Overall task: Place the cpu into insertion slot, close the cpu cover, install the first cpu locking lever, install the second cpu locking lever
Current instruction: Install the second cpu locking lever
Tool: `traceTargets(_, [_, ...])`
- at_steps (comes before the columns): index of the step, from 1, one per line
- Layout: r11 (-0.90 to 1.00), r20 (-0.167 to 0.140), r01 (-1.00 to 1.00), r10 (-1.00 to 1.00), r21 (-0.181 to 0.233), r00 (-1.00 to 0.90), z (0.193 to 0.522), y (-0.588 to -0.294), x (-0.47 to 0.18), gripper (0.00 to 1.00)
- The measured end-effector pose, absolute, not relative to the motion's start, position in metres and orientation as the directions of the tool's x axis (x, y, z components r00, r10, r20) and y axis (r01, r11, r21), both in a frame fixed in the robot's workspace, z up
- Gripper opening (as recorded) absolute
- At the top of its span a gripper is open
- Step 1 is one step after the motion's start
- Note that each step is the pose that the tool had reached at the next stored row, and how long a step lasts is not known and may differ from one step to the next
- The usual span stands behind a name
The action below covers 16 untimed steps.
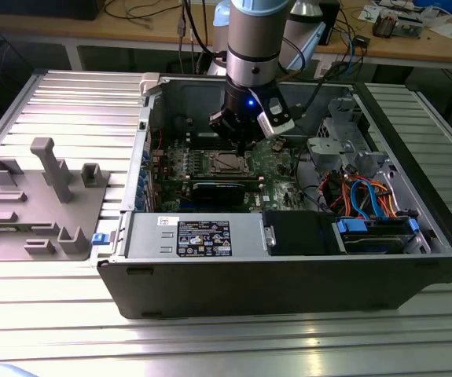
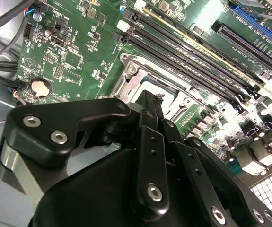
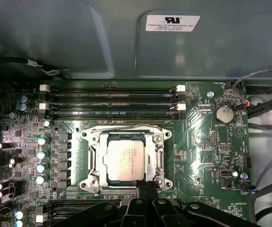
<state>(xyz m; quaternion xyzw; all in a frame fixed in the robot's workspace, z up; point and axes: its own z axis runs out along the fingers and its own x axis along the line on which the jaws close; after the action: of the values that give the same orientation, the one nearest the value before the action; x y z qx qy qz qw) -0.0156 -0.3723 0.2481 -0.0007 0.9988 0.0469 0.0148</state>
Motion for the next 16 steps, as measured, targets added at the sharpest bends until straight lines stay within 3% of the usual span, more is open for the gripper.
traceTargets(16, [0.996,-0.021,-0.002,0.0,0.094,-1.0,0.2477,-0.3783,-0.0155,0.11])
